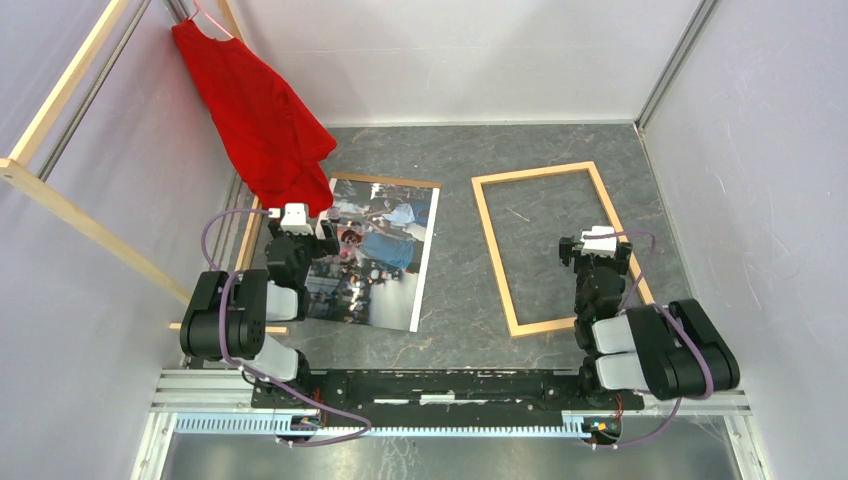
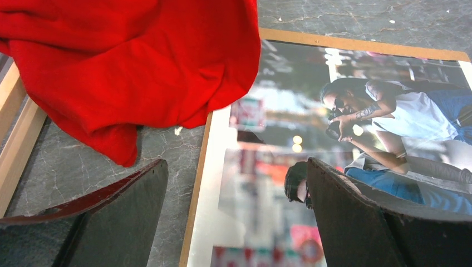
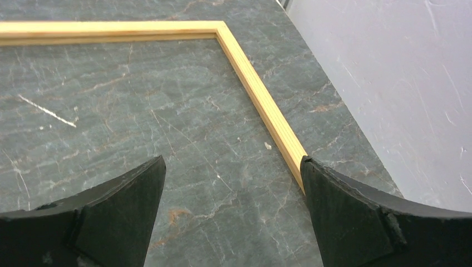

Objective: Put the photo into the frame
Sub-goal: Turn over the photo frame at the center of the board.

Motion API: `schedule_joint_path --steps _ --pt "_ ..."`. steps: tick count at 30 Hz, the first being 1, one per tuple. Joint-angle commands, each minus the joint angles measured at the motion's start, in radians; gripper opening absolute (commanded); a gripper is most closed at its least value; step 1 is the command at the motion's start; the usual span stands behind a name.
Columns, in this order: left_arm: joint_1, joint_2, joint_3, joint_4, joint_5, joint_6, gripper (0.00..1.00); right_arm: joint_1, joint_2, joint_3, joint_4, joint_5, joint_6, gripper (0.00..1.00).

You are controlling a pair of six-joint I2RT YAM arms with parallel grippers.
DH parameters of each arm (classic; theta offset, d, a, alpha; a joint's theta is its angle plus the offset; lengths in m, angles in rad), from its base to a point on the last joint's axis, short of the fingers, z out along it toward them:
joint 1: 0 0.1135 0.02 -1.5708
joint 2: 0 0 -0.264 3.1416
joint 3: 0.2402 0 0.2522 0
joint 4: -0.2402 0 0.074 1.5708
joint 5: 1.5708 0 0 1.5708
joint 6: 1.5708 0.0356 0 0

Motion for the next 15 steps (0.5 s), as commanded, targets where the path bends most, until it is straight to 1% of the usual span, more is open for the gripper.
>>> schedule_joint_path --steps 1,3,4,6,8,9,10,12,13,14,15 --pt "0.018 -0.081 0.073 -0.154 0.016 -0.012 1.0 0.001 -0.13 0.077 -0.341 0.015 0.021 0.98" --pt "0.036 -0.133 0.194 -0.402 0.073 0.009 1.0 -0.001 -0.144 0.239 -0.621 0.046 0.101 0.98" --pt "0.037 -0.145 0.252 -0.493 0.096 0.05 1.0 -0.001 -0.141 0.301 -0.701 0.036 0.147 0.98" --pt "0.038 -0.156 0.335 -0.631 0.102 0.082 1.0 -0.015 -0.157 0.383 -0.823 0.016 0.288 0.98" --pt "0.041 -0.165 0.405 -0.764 0.109 0.096 1.0 -0.027 -0.159 0.471 -1.008 0.089 0.528 0.98" --pt "0.041 -0.173 0.448 -0.85 0.118 0.1 1.0 -0.037 -0.14 0.527 -1.138 0.087 0.675 0.98" --pt "0.041 -0.175 0.482 -0.894 0.122 0.096 1.0 -0.047 -0.123 0.548 -1.16 0.022 0.677 0.98" --pt "0.041 -0.181 0.539 -1.019 0.137 0.082 1.0 -0.044 -0.062 0.612 -1.195 -0.158 0.62 0.98" --pt "0.042 -0.182 0.562 -1.064 0.149 0.077 1.0 -0.028 -0.04 0.626 -1.209 -0.204 0.609 0.98" --pt "0.042 -0.181 0.582 -1.101 0.173 0.079 1.0 0.004 -0.025 0.638 -1.221 -0.212 0.6 0.98" --pt "0.041 -0.18 0.602 -1.143 0.189 0.08 1.0 0.043 -0.016 0.651 -1.251 -0.172 0.594 0.98"
